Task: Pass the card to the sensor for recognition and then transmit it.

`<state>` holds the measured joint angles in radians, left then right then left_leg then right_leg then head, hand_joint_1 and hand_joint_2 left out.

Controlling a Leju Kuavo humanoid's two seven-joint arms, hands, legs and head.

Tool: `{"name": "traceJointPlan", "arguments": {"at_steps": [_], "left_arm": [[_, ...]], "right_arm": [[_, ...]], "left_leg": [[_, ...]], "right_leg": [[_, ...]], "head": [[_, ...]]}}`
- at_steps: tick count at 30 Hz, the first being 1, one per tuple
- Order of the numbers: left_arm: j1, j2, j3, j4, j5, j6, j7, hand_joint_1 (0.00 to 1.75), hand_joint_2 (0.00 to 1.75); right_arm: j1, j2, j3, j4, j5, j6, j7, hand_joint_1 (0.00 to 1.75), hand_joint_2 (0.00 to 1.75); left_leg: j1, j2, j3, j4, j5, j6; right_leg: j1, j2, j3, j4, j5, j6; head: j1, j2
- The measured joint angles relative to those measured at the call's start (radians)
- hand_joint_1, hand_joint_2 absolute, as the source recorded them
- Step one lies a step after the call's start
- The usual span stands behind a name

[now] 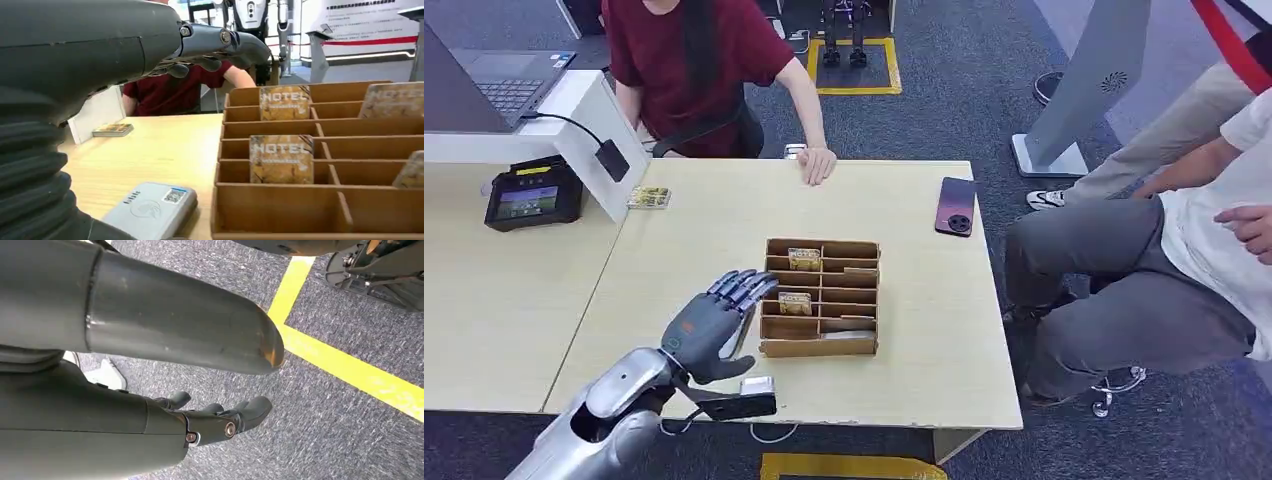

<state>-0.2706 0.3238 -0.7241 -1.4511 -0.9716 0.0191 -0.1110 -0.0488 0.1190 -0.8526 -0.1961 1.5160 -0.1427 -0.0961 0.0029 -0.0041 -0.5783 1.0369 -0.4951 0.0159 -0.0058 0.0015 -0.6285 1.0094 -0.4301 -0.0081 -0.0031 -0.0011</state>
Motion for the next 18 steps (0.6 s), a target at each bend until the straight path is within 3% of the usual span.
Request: {"name": "traceJointPlan", "arguments": {"at_steps": [18], "left_arm": [[0.001, -0.047, -0.023, 0.058, -0.024, 0.014, 0.018, 0.00, 1.75]], "right_arm": [[-0.002, 0.003, 0.000, 0.000, 0.005, 0.001, 0.001, 0.00, 0.00]], "left_leg": [[0.000, 0.000, 0.000, 0.000, 0.000, 0.000]], "right_leg": [[0.000, 0.000, 0.000, 0.000, 0.000, 0.000]], "head": [[0.000, 0.000]]}}
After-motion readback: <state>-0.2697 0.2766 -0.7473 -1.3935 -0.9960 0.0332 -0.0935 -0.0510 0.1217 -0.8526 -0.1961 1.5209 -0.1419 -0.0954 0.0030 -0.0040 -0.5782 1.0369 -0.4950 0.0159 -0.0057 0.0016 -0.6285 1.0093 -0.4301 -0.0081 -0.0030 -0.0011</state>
